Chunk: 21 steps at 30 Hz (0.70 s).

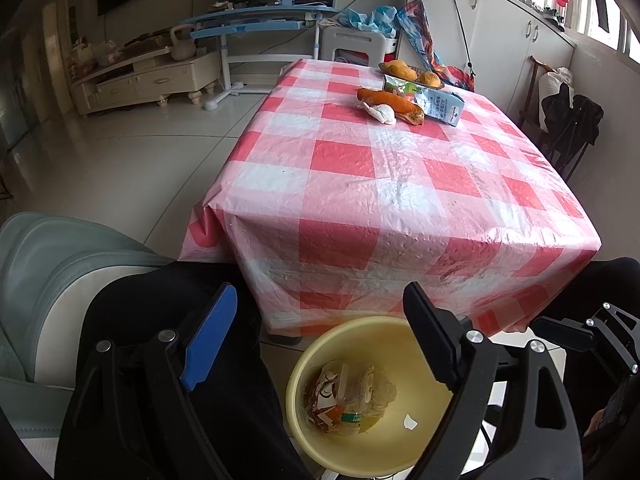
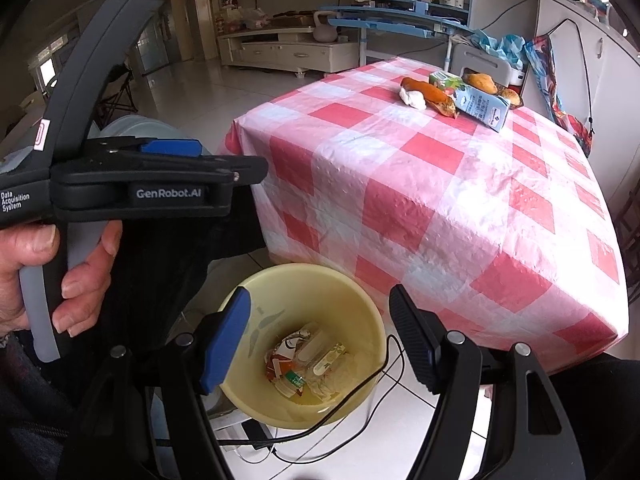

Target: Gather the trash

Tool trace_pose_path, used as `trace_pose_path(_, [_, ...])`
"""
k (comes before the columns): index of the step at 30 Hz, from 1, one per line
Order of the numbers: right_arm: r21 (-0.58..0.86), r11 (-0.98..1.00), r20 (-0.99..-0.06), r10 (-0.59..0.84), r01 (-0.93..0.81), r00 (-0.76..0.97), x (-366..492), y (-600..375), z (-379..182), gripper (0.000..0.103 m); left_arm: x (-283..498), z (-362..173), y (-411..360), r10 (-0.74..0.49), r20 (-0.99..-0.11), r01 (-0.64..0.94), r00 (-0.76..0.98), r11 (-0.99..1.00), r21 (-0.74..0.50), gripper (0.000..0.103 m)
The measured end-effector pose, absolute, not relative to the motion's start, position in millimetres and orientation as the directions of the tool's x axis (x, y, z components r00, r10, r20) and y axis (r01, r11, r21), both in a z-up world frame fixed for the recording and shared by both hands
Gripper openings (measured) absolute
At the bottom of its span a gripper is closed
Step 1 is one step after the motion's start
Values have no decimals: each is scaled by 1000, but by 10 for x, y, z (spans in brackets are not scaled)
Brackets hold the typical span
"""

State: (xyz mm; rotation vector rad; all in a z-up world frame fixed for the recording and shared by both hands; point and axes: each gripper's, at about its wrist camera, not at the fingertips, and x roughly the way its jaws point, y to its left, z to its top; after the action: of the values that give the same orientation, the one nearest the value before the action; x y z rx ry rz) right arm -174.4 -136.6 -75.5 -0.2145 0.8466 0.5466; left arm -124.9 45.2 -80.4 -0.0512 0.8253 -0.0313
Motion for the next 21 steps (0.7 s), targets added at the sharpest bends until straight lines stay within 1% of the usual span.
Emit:
trace_pose_path(5, [9, 833, -764, 362, -553, 534, -1775, -1329, -767, 69, -1225, -809, 441, -58, -733, 5, 678, 997, -74, 82])
trace_pose_path(21, [3, 841, -759, 354, -541, 546, -1770, -1365, -754, 70, -1207, -813, 439, -59, -734, 0, 676, 997, -80, 82])
